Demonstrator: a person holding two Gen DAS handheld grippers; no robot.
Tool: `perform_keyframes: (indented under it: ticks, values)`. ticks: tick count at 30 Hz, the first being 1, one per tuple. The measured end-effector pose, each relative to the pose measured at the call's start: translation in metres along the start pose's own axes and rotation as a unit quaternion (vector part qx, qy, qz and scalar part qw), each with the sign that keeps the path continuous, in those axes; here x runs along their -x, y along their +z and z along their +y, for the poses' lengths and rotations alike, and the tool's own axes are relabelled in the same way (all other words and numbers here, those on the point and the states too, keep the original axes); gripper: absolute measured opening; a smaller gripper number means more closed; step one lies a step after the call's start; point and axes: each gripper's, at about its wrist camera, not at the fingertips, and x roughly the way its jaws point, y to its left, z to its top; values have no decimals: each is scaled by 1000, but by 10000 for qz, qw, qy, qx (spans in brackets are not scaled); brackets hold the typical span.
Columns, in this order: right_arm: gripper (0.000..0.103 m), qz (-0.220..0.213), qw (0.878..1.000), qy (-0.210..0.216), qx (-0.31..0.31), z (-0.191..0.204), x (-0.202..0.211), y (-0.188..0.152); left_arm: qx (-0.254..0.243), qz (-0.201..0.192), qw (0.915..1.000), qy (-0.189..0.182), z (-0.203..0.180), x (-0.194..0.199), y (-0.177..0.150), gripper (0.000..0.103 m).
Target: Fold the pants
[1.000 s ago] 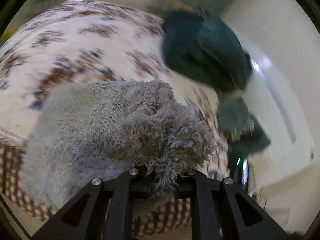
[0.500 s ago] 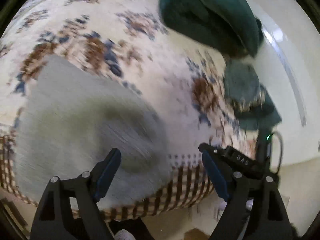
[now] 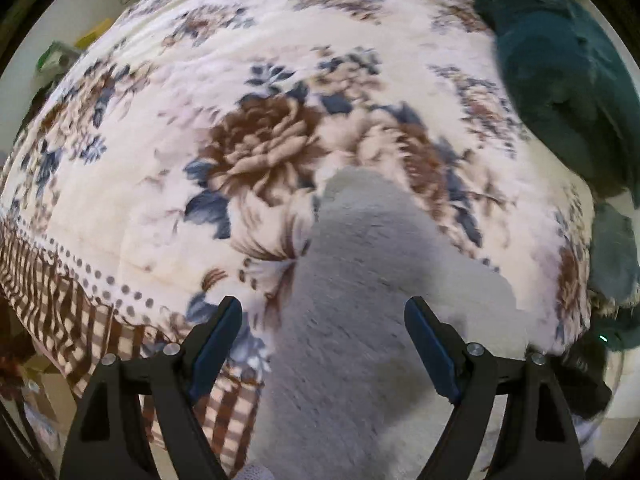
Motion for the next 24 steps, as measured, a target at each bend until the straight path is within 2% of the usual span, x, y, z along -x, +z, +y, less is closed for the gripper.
perform_keyframes:
  ticks: [1,4,6,7,9,10,11,12,13,14,16,19,22,24]
  values:
    - [25,-291,9991,-177,257,14,11,-4,67,66,10000,-28,5,-4,0,83]
    - [23,-881,9933,-315,677,39,42,-9,181,260,9995,-75,11,-21,0,83]
    - [22,-1211,9866,-615,907,49,56,-10,202,376,9990,-145,10,-30,-3,83]
    - [22,-1306,9806,-978,1090,52,56,-8,221,420,9987,-176,11,-33,-4,83]
    - [23,-1203,9723,-1542,1279,51,47,1,220,501,9982,-230,7,-38,-7,83]
    - [27,-938,9702,-1829,1282,47,34,6,228,501,9982,-240,5,-38,-7,83]
    - [36,-700,9722,-1895,1182,43,29,9,235,495,9983,-210,3,-36,-7,83]
    - [39,-603,9741,-1883,1099,41,27,8,228,482,9984,-191,2,-32,-7,83]
    - [46,-634,9784,-1677,1027,42,32,3,229,448,9985,-216,1,-28,-7,83]
    - [62,-726,9802,-1548,1003,43,39,-3,223,396,9986,-253,0,-20,-7,83]
    - [77,-856,9828,-1436,788,41,55,-19,160,307,9989,-314,-3,-6,-11,83]
    - [77,-796,9891,-1226,153,24,65,-51,-42,215,9994,-254,-7,10,-24,83]
    - [77,-573,9917,-1029,-509,-3,60,-80,-203,313,9992,-146,-7,5,-39,83]
    - [77,-390,9926,-811,-811,-19,45,-88,-292,469,9983,175,-2,-11,-50,83]
